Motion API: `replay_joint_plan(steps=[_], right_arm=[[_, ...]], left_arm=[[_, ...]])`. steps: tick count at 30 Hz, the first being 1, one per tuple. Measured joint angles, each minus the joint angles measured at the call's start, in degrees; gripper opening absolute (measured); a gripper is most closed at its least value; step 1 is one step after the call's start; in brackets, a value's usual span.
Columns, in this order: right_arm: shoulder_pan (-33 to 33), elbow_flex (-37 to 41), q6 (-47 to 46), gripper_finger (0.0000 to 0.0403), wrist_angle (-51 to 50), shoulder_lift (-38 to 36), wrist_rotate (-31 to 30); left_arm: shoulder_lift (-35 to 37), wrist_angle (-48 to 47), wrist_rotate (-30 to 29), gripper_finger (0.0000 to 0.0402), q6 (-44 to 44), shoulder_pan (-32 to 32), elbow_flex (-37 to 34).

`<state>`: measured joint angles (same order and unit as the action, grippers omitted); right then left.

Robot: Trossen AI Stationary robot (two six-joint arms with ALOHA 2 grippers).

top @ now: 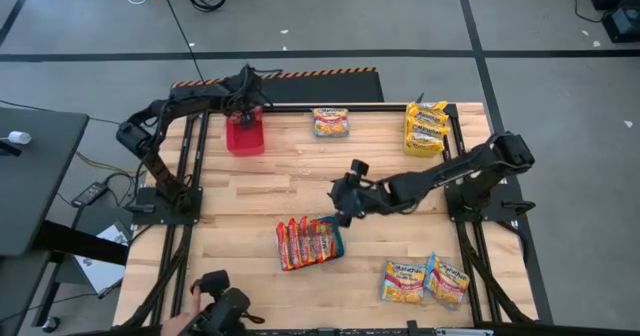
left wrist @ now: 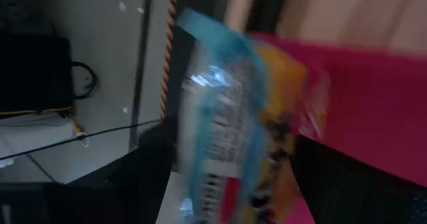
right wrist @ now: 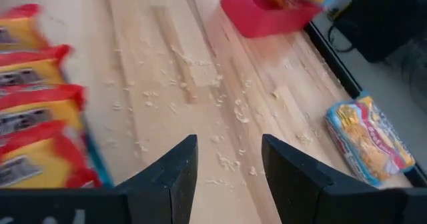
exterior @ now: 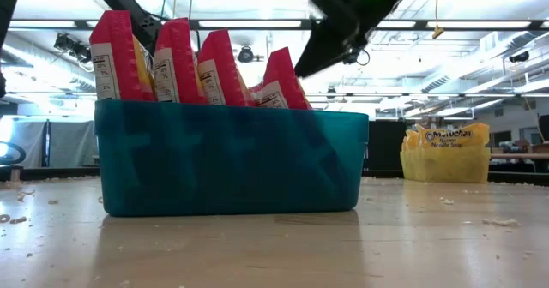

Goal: Sort Maruchan noodles
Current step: Put the middle blue noodle pack into the red bin, then put the top left blue noodle pack into the red bin

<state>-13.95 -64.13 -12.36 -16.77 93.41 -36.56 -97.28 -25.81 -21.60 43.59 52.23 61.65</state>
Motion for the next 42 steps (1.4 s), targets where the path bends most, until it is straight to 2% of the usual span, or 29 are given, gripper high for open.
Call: replay_joint_plan(steps=[4, 11, 15, 19, 21, 23, 27, 31, 34, 39, 42], right_arm=[[3.89, 0.01, 0.29, 0.0172, -0.58, 1.20, 2.90], [9.52, 0.03, 2.08, 0.0172, 0.96, 1.22, 3.52], [15.82, 0.03, 5.29, 0.0172, 2.10, 2.11, 7.89], [22.87, -0.06, 16.25, 0.0172, 6.02, 4.42, 14.26], [25.54, -0.05, 24.93, 0.0172, 8.10, 6.64, 15.54], [27.85, 0.00, 33.59, 0.0172, 7.68, 9.16, 15.20], [31.71, -0.28, 42.11, 0.0172, 8.16, 14.10, 12.54], [34.81, -0.25, 43.54, 0.0172, 9.71, 17.87, 8.84], [36.56, -0.32, 43.14, 0.0172, 11.44, 18.26, 8.96], [38.76, -0.42, 42.77, 0.0161, 13.62, 19.01, 13.79], [39.72, -0.54, 40.96, 0.0138, 13.08, 19.46, 17.75]], left_arm=[[0.89, -0.50, -0.01, 0.0300, -1.74, 0.00, 2.86], [3.56, -2.49, 0.20, 0.0300, -2.71, -0.11, 5.93], [5.34, -5.05, -0.23, 0.0300, -7.10, -0.13, 7.19], [9.36, -9.97, 1.17, 0.0300, -13.18, -1.70, 7.91], [12.39, -14.23, 5.48, 0.0300, -16.79, -3.26, 7.89], [15.32, -18.45, 12.51, 0.0300, -21.27, -4.77, 7.72], [22.03, -22.08, 21.78, 0.0300, -27.45, -9.56, 4.56], [28.20, -21.31, 23.00, 0.0300, -31.19, -15.69, -0.51], [31.56, -20.14, 23.07, 0.0300, -34.28, -19.89, -4.51], [34.23, -15.05, 23.01, 0.0300, -38.48, -26.75, -10.93], [34.62, -10.65, 23.18, 0.0300, -38.90, -30.90, -14.34]])
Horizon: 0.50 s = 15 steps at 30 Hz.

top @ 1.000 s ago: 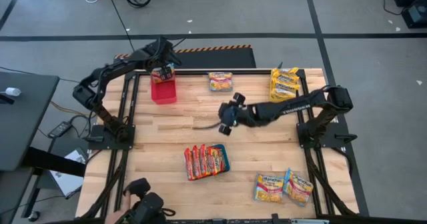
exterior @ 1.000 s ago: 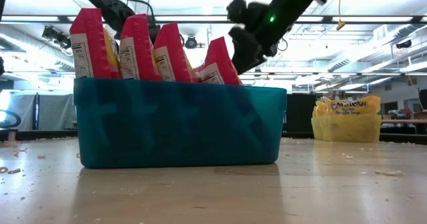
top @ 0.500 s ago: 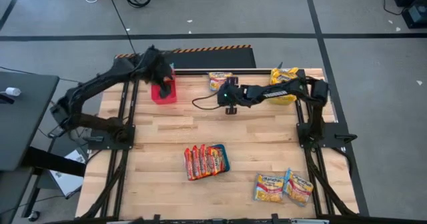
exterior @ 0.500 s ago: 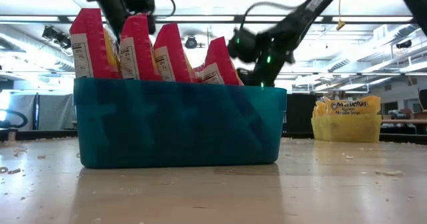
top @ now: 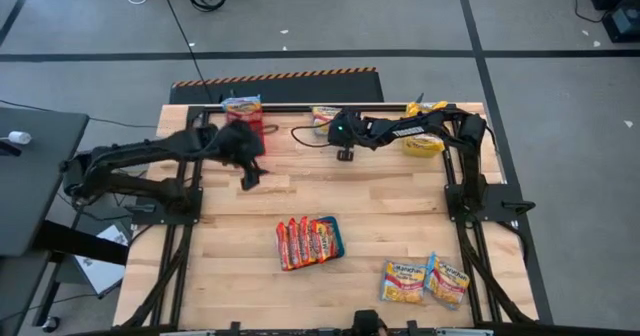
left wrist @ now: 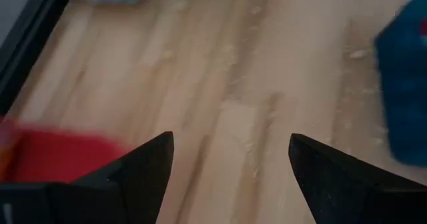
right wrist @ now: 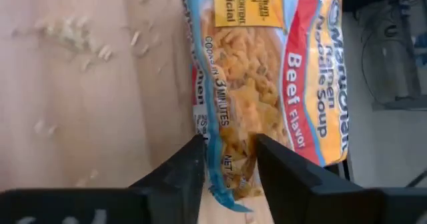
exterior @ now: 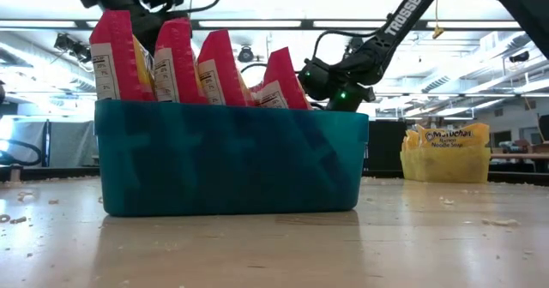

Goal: Sort Maruchan noodles
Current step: Put the top left blue noodle pack into the red bin

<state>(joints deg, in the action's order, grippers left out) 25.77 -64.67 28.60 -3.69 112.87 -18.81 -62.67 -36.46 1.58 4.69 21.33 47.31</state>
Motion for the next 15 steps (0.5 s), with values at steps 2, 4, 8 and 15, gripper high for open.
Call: replay_joint_plan(steps=[2, 4, 8, 15], right_arm=[[-0.02, -0.13, -1.57, 0.0113, -0.06, 0.05, 0.22], [-0.96, -0.15, -1.64, 0.0080, -0.21, 0.06, -0.63], [-4.74, 0.00, -1.22, 0.0012, -1.50, -0.93, -0.13], [-15.71, 0.24, 2.91, 0.0005, -6.80, -3.47, -0.15]], left_arm=[[-0.12, 3.94, 0.86, 0.0300, 0.23, -2.92, -2.08], [-0.15, 8.10, 1.18, 0.0300, 0.67, -5.53, -3.92], [-0.81, 17.03, -0.29, 0.0300, -1.59, -8.80, -5.37], [-4.92, 21.87, -0.34, 0.0300, -2.56, -7.84, -5.40]])
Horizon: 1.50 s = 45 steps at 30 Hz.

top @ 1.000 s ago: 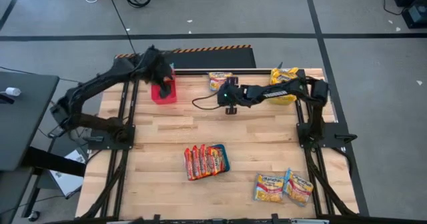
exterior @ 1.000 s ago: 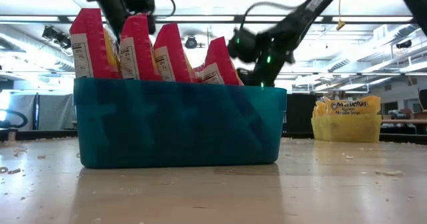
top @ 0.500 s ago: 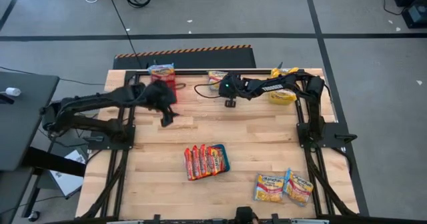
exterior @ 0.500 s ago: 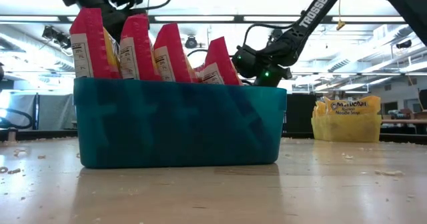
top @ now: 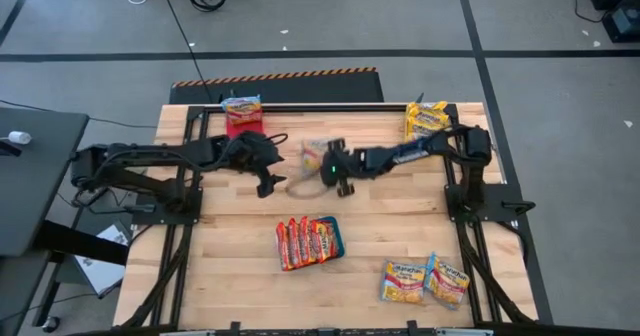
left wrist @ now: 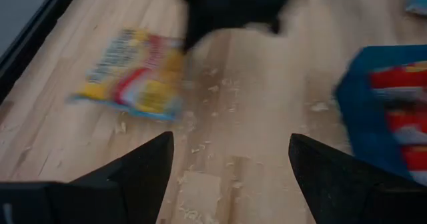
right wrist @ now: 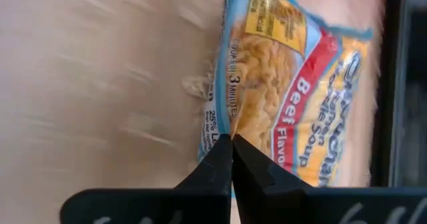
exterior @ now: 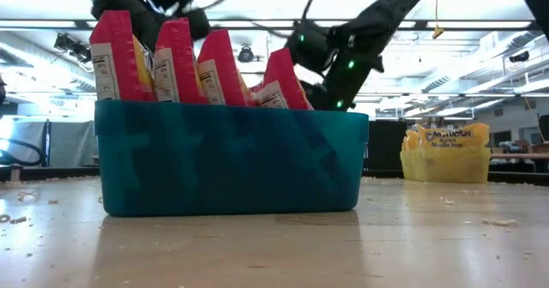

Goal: Sort Maruchan noodles
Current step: Put the top left blue noodle pack into the red bin

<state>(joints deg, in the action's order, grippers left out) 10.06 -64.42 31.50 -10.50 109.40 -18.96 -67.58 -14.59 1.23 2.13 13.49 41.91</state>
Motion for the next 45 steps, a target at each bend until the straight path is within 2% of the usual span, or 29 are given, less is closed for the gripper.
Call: replay_joint_plan(steps=[5, 9, 15, 23, 32, 36, 39, 45], right_arm=[[-8.30, 0.04, 4.01, 0.0006, -0.45, -0.65, -3.12], [-12.38, 0.04, 7.65, 0.0006, -0.52, -0.67, -3.38], [-14.67, 0.04, 9.55, 0.0006, -0.18, -0.68, -4.88], [-14.90, 0.04, 12.23, 0.0006, 0.49, -0.74, -3.58], [-14.23, 0.02, 12.60, 0.0007, -0.32, -0.79, -3.79], [-13.32, 0.03, 12.36, 0.0015, -0.63, -0.79, -7.09], [-12.76, -0.07, 12.24, 0.0020, -1.43, -0.93, -7.33], [-12.30, -0.07, 11.66, 0.0019, -0.79, -0.89, -7.32]], left_arm=[[-5.87, 3.44, -0.15, 0.0300, -1.49, 2.50, -0.01], [-11.51, 9.28, 0.93, 0.0300, -3.97, 3.87, -0.02], [-18.44, 14.77, 4.03, 0.0300, -8.81, 4.77, -0.02], [-26.80, 17.22, -0.29, 0.0300, -12.53, 5.88, 0.83], [-32.24, 17.67, 10.92, 0.0284, -13.55, 6.45, 3.83], [-32.59, 16.87, 17.15, 0.0267, -15.41, 6.37, 4.57], [-32.62, 15.63, 19.38, 0.0263, -17.93, 6.61, 5.29], [-32.60, 14.33, 19.42, 0.0272, -22.20, 6.62, 5.68]])
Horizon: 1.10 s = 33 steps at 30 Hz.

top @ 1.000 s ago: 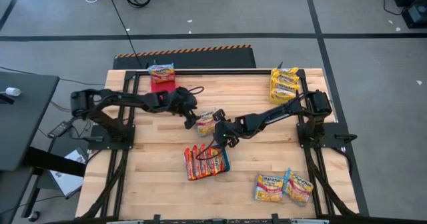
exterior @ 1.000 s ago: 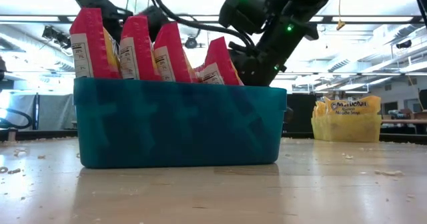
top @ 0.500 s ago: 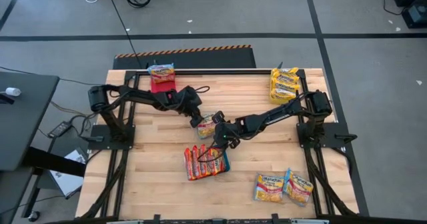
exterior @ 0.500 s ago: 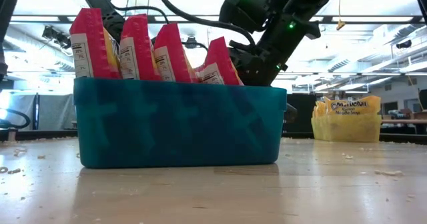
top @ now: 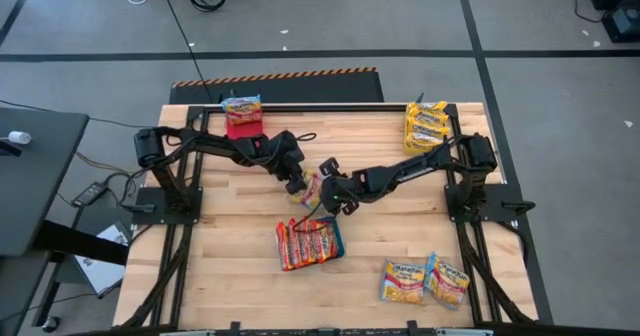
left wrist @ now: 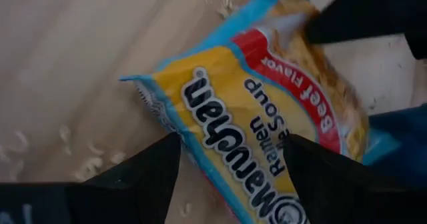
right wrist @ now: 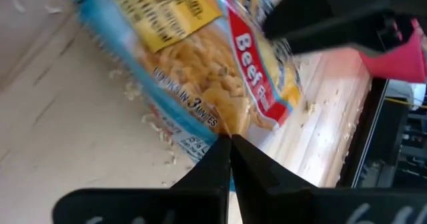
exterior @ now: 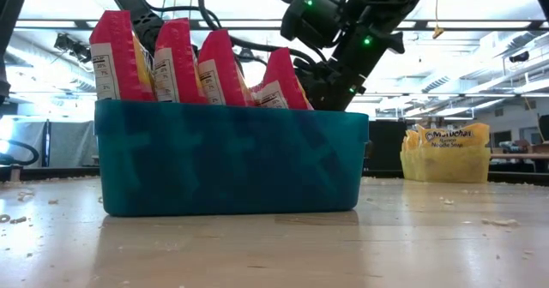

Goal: Sort Maruchan noodles
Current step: Put the top left blue noodle pack into the red bin

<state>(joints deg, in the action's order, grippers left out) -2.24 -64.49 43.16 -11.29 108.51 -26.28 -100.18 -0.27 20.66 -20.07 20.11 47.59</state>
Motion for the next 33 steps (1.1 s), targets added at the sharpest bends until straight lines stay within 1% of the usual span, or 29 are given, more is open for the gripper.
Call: replay_joint_plan(steps=[6, 9, 11, 13, 16, 19, 20, 21, 23, 26, 30, 33], right_arm=[[0.09, 0.00, -2.65, 0.0016, 1.40, 0.00, 0.25], [0.09, 0.02, -2.59, 0.0020, 1.47, 0.00, 0.33], [0.09, 0.02, -2.59, 0.0027, 2.12, 0.01, 0.19], [0.07, 0.02, -2.61, 0.0040, 2.65, 0.02, -1.53], [-0.20, -0.34, -2.67, 0.0066, 2.52, -0.09, -5.57], [-0.93, -1.12, -2.69, 0.0091, 0.72, -1.85, -9.81], [-1.31, -1.35, -2.67, 0.0099, 0.34, -3.04, -10.87], [-1.68, -1.49, -2.67, 0.0105, 0.09, -4.40, -11.98], [-2.39, -1.53, -3.03, 0.0114, 0.03, -7.47, -13.75], [-3.11, -1.53, -7.22, 0.0119, -0.65, -12.37, -14.58], [-3.32, -1.55, -14.26, 0.0119, -3.88, -18.51, -12.61], [-3.34, -1.55, -19.51, 0.0117, -7.78, -21.64, -11.09]], left_arm=[[0.00, -0.43, -1.52, 0.0270, -2.18, -0.83, 0.00], [0.00, 0.85, -3.27, 0.0247, -2.31, -1.10, -0.02], [0.00, 1.33, -4.27, 0.0216, -1.82, -1.08, 0.00], [0.00, 1.57, -5.29, 0.0176, 0.30, -1.10, 0.07], [0.38, 1.42, -5.74, 0.0102, 4.41, -1.11, 0.15], [1.99, -0.58, -6.53, 0.0027, 7.18, -0.91, 0.18], [2.87, -3.00, -6.95, 0.0014, 7.93, -0.75, 0.66], [3.79, -6.01, -7.69, 0.0011, 9.28, -0.61, 1.59], [6.26, -14.81, -11.52, 0.0010, 13.27, -0.53, 4.83], [9.75, -30.76, -22.02, 0.0006, 22.01, -1.22, 11.90], [12.58, -49.13, -36.57, 0.0004, 32.92, -0.85, 21.73], [13.90, -59.14, -46.61, 0.0003, 36.09, 1.12, 27.24]])
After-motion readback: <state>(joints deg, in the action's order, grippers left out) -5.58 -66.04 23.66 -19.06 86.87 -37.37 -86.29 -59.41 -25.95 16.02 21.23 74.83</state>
